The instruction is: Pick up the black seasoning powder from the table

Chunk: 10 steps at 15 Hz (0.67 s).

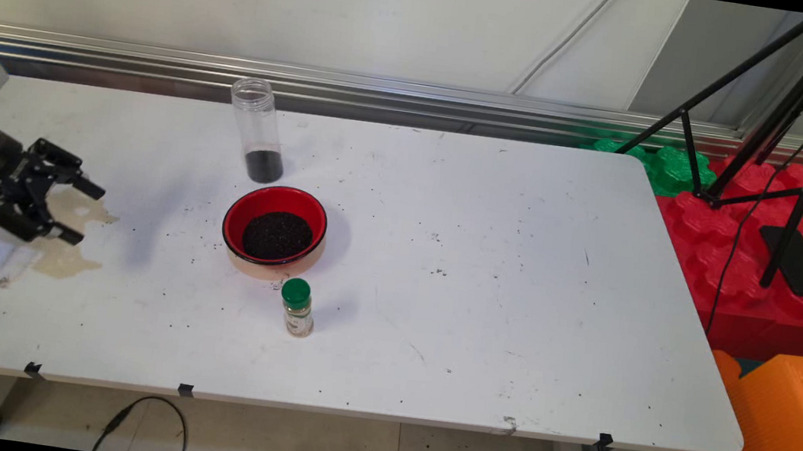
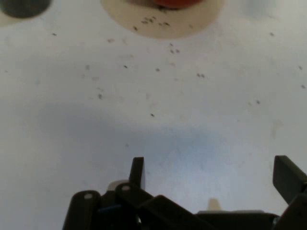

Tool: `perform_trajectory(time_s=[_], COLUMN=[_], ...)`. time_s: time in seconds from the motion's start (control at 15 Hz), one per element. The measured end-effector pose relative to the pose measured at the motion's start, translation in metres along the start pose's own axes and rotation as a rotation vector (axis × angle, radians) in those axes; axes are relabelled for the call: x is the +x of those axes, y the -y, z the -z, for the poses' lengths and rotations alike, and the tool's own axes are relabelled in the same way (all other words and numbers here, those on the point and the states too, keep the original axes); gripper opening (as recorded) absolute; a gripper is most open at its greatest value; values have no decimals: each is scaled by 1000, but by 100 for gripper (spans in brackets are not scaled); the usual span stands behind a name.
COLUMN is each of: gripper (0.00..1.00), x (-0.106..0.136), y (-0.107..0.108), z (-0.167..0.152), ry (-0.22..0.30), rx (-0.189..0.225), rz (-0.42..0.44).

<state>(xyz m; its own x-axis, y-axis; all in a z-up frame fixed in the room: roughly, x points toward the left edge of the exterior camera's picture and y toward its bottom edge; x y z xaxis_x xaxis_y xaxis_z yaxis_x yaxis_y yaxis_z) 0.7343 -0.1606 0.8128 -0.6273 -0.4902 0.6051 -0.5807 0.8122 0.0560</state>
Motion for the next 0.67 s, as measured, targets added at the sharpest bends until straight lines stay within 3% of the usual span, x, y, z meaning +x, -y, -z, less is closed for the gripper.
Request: perform_trajectory(time_s=[0.67], gripper=[100], x=[31], y=[24], z=[-19], ry=[-70], rx=[97], rz=[97])
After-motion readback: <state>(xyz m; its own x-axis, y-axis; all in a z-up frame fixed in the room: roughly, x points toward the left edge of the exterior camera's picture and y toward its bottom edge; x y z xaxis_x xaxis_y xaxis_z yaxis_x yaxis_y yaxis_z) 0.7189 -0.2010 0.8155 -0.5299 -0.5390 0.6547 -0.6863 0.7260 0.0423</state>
